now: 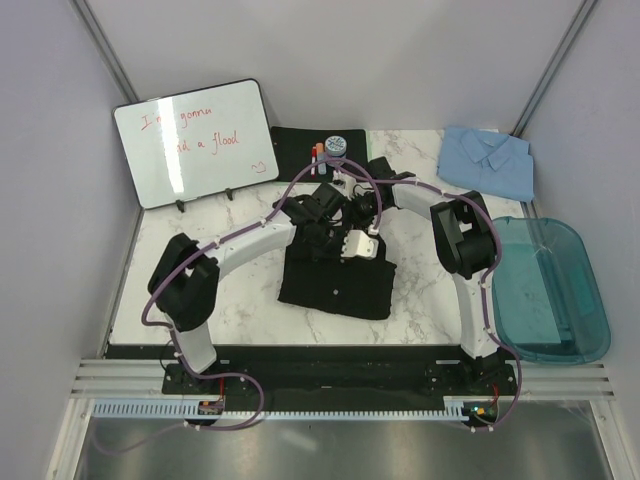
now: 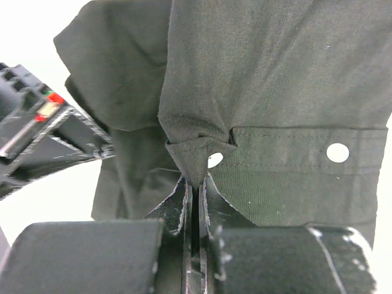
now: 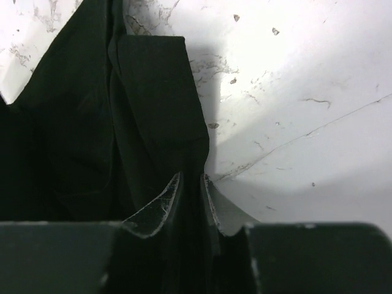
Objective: Fold and stack the long sleeve shirts
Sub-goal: Fold the shirt
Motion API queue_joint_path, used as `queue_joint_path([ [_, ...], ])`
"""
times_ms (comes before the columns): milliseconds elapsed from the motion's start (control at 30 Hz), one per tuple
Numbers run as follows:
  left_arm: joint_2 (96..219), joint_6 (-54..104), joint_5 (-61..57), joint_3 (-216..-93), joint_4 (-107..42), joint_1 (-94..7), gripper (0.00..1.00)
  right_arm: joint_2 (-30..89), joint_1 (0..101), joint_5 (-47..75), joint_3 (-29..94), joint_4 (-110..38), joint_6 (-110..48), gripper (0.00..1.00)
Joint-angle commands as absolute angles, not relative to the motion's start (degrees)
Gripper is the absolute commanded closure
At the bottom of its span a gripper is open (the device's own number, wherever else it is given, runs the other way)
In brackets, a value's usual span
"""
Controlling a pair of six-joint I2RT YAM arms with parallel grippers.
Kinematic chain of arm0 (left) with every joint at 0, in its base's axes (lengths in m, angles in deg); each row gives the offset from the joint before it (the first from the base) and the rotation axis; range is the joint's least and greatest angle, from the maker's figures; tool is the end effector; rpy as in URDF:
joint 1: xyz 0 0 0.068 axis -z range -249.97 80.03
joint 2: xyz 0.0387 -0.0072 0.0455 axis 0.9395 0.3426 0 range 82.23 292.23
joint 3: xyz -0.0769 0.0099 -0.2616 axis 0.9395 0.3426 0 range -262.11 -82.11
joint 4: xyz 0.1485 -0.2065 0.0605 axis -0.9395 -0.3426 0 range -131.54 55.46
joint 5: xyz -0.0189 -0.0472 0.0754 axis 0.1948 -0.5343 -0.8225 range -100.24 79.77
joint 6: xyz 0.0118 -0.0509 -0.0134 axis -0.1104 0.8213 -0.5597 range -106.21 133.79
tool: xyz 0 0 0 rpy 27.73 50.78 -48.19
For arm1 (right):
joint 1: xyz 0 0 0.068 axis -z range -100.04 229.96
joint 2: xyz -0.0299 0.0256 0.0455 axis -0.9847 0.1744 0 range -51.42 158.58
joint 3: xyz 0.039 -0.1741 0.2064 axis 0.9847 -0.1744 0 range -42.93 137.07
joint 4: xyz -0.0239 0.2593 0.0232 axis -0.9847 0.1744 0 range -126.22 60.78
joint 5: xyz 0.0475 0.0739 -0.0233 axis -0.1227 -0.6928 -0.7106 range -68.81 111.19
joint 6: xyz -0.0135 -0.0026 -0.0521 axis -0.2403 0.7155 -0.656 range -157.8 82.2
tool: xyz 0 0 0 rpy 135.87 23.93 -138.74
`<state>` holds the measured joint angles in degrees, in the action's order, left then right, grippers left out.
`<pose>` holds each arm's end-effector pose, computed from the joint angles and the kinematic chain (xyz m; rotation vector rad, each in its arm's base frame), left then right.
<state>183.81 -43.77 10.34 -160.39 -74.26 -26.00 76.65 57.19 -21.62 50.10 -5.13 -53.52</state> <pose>0.2578 -0.2663 0.2346 2.0911 1.5611 -0.3958 0.4133 0.1996 0.1383 -1.0553 2.3727 1.0459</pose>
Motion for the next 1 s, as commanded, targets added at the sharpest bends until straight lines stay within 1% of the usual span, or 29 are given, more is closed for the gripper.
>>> queue_joint_path([
  [0,185.77,-48.96,11.12,-163.84,-69.44,-28.12,0.98,77.25,56.32,-21.35,48.48,-0.97,-55.82,0.79],
  [67,186.03,-49.40,10.77,-164.55,-68.38,-28.74,0.98,77.42,56.32,-21.35,48.65,-0.97,-55.82,0.83],
  [167,187.52,-50.90,10.07,-165.60,-68.03,-29.62,0.98,77.77,56.32,-21.53,49.00,-0.71,-55.64,0.85],
  [267,189.02,-51.95,9.54,-165.87,-67.50,-30.24,0.98,77.86,56.40,-21.70,49.35,-0.54,-55.64,0.85],
  [333,190.33,-52.22,9.54,-165.87,-66.80,-30.68,0.94,77.95,56.40,-21.70,49.79,-0.45,-55.73,0.85],
  [433,191.74,-51.96,8.93,-165.87,-65.57,-31.29,0.84,78.13,56.32,-21.36,50.67,0.52,-56.16,0.83],
  [500,192.10,-50.99,8.57,-165.95,-64.95,-31.99,0.78,78.13,56.40,-20.83,51.72,1.31,-56.17,0.80],
  [567,191.31,-49.76,8.92,-166.48,-64.95,-32.87,0.73,77.34,56.58,-19.16,52.69,1.66,-55.47,0.72],
  [600,190.52,-48.02,9.36,-166.66,-64.95,-33.22,0.62,77.07,56.84,-18.63,54.35,1.84,-55.12,0.70],
  [667,187.46,-46.51,10.85,-166.83,-65.91,-34.45,0.59,76.02,57.71,-16.97,56.55,2.80,-53.98,0.60],
  [700,186.31,-44.42,11.64,-167.01,-66.61,-35.07,0.47,75.58,58.16,-16.18,58.74,2.80,-53.36,0.56],
  [733,185.34,-43.09,12.69,-167.36,-67.49,-35.86,0.46,74.88,58.77,-15.73,59.89,2.80,-52.75,0.48],
  [800,182.79,-39.07,14.81,-167.28,-69.78,-38.14,0.43,73.91,61.23,-15.64,63.04,3.07,-50.29,0.39],
  [833,182.26,-37.12,15.68,-167.45,-70.22,-39.19,0.27,73.56,62.19,-15.64,63.94,3.07,-49.50,0.33],
  [867,181.30,-35.27,18.22,-167.45,-71.53,-41.73,0.24,73.29,64.47,-16.25,64.64,3.24,-48.79,0.30],
  [933,180.94,-31.31,20.60,-167.10,-72.68,-44.11,0.23,72.16,66.85,-17.39,65.35,3.24,-46.25,0.26],
  [967,180.93,-29.56,22.70,-166.84,-73.03,-46.65,0.23,71.80,69.65,-18.88,65.26,3.77,-45.19,0.25],
])
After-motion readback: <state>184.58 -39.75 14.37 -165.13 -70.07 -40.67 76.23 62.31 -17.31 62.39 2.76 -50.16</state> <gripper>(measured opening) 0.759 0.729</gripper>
